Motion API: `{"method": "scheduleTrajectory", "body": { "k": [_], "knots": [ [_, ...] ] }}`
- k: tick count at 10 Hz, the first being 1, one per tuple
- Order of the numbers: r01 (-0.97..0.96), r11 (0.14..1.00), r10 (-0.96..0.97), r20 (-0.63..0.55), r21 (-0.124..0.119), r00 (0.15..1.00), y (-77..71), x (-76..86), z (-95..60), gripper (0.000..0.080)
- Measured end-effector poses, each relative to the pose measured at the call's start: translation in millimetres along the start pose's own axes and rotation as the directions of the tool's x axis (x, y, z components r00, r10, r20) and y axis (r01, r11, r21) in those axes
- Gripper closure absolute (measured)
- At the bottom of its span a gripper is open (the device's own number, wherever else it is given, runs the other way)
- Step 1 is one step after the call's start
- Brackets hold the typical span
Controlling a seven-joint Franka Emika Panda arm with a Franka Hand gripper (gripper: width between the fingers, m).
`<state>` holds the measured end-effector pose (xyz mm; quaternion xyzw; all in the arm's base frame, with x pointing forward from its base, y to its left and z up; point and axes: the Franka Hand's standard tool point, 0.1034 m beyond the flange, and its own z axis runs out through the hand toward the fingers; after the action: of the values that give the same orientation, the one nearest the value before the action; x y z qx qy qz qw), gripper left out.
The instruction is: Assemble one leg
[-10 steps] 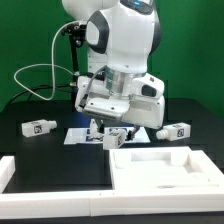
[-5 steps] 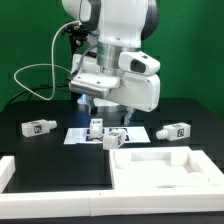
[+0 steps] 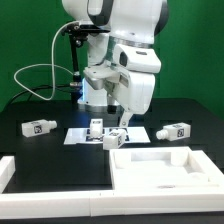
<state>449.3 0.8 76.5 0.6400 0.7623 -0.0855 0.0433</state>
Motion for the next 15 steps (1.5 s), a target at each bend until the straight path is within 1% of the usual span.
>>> {"method": "scheduleTrajectory", "body": {
  "k": [1, 2, 5, 6, 7, 8, 9, 10, 11, 13, 14, 15],
  "knots": [
    [-0.062, 0.998, 0.062, -0.001, 0.001, 0.998, -0.3, -0.1, 0.4, 0.0150],
    [-0.086, 0.996, 0.086, -0.001, 0.002, 0.996, -0.4, 0.0, 0.5, 0.0150],
    [-0.298, 0.955, 0.298, -0.004, 0.004, 0.955, -0.5, 0.7, 0.8, 0.0150],
    [-0.442, 0.897, 0.442, -0.013, 0.012, 0.897, 0.3, 0.6, 0.8, 0.0150],
    [-0.595, 0.803, 0.596, -0.026, 0.029, 0.803, 1.0, 0.3, 0.1, 0.0150],
    [-0.741, 0.670, 0.742, -0.033, 0.050, 0.669, 0.9, 0.8, -0.6, 0.0150],
    [-0.840, 0.534, 0.845, -0.022, 0.095, 0.535, -0.4, 0.0, -0.2, 0.0150],
    [-0.882, 0.458, 0.888, -0.020, 0.117, 0.458, 3.4, -2.2, -1.3, 0.0150],
    [-0.900, 0.421, 0.907, -0.031, 0.114, 0.420, 4.2, -1.5, -1.3, 0.0150],
    [-0.936, 0.331, 0.943, -0.021, 0.117, 0.331, 4.3, 0.6, -1.2, 0.0150],
    [-0.956, 0.269, 0.963, -0.013, 0.120, 0.269, 4.3, 1.3, -1.2, 0.0150],
    [-0.974, 0.185, 0.982, -0.004, 0.127, 0.186, 4.4, 2.4, -1.3, 0.0150]
  ]
}}
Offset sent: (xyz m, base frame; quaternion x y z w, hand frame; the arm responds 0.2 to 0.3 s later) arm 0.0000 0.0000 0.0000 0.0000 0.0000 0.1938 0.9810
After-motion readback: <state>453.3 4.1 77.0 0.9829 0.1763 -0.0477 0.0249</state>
